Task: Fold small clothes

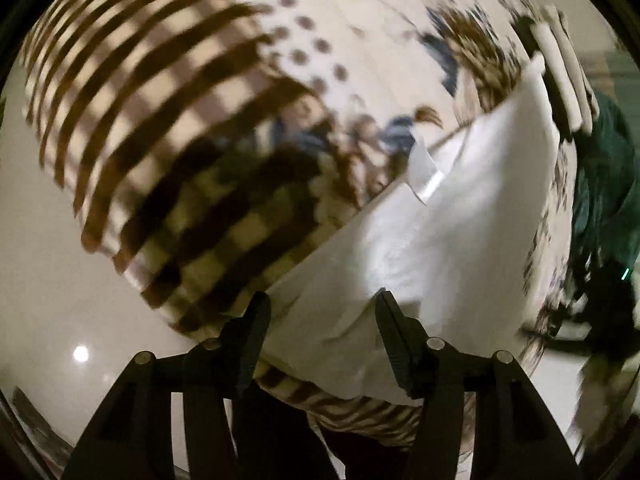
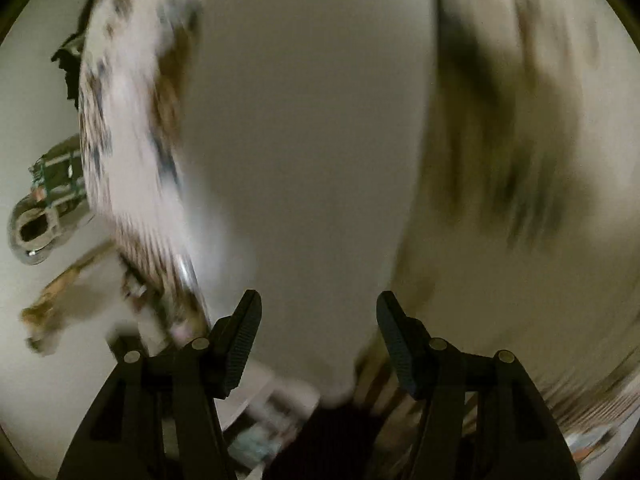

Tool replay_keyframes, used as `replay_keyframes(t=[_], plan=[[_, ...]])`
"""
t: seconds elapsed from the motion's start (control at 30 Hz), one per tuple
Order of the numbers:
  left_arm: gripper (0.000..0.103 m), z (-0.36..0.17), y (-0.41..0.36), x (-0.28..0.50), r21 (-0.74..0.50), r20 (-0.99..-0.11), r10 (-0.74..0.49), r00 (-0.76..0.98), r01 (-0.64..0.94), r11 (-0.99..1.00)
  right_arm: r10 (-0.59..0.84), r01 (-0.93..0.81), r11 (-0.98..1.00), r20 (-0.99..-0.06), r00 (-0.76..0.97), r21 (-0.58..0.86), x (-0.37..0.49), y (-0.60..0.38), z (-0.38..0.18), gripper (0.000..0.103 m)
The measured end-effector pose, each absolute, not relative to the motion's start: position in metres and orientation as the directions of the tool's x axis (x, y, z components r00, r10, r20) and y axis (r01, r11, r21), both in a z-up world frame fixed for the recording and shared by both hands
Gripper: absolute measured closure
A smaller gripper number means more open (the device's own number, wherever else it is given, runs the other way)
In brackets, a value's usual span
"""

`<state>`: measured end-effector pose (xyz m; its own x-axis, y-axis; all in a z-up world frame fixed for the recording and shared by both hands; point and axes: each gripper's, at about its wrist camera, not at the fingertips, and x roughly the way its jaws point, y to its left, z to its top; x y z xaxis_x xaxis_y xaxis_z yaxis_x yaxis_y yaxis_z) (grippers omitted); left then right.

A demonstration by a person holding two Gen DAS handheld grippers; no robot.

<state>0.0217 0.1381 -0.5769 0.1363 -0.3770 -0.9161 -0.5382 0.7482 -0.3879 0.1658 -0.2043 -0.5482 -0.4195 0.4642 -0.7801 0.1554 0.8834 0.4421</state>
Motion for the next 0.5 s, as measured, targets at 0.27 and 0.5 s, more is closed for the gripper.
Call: replay_keyframes(t=[0.27, 0.5], plan=[[0.051, -0.571, 0.125, 0.019, -0.31, -0.949, -0.299, 0.1, -0.48, 0.821, 0.591, 0.34, 0.806, -0.688, -0.421, 0.484, 0.044, -0.201, -0.623, 0.066], [0.051, -0.561, 0.126, 0.005, -0.259, -0.965, -0.243, 0.095, -0.468, 0.845, 0.562, 0.281, 0.825, -0.658, -0.501, 0.491, -0.046, -0.205, -0.624, 0.067]])
